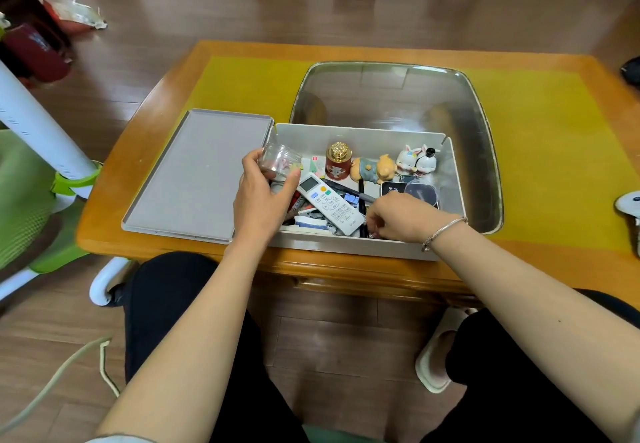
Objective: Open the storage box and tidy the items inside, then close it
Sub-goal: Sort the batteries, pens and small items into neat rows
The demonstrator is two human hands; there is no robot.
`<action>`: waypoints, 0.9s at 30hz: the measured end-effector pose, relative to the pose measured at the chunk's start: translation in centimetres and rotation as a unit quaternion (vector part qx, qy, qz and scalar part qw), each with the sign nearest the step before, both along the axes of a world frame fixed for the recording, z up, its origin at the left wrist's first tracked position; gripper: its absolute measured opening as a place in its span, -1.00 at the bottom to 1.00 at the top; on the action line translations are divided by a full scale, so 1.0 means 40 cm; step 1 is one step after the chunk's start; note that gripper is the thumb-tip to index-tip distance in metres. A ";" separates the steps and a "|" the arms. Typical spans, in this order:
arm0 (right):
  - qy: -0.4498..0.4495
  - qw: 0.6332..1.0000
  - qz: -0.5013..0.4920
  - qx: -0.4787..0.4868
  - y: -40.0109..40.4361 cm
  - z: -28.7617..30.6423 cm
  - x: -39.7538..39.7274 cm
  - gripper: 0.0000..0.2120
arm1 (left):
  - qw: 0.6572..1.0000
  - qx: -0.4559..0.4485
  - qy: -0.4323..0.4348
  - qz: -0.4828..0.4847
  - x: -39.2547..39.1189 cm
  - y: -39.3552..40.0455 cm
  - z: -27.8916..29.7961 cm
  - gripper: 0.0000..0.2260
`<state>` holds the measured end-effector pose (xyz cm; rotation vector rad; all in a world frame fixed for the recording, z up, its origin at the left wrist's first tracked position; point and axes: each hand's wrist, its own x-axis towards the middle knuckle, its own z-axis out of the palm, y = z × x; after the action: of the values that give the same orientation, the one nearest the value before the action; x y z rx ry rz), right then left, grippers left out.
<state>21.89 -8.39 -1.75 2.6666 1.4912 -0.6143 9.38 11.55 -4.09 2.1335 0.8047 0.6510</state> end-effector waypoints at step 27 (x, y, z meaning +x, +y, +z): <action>0.029 0.986 -0.088 0.136 -0.051 0.038 0.039 -0.95 | 1.000 -0.005 -0.014 0.000 -0.006 0.000 0.003 -0.45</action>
<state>23.44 -10.42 -0.25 3.0390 1.4586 -0.5361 9.15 11.55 -3.96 2.1101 0.7917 0.6738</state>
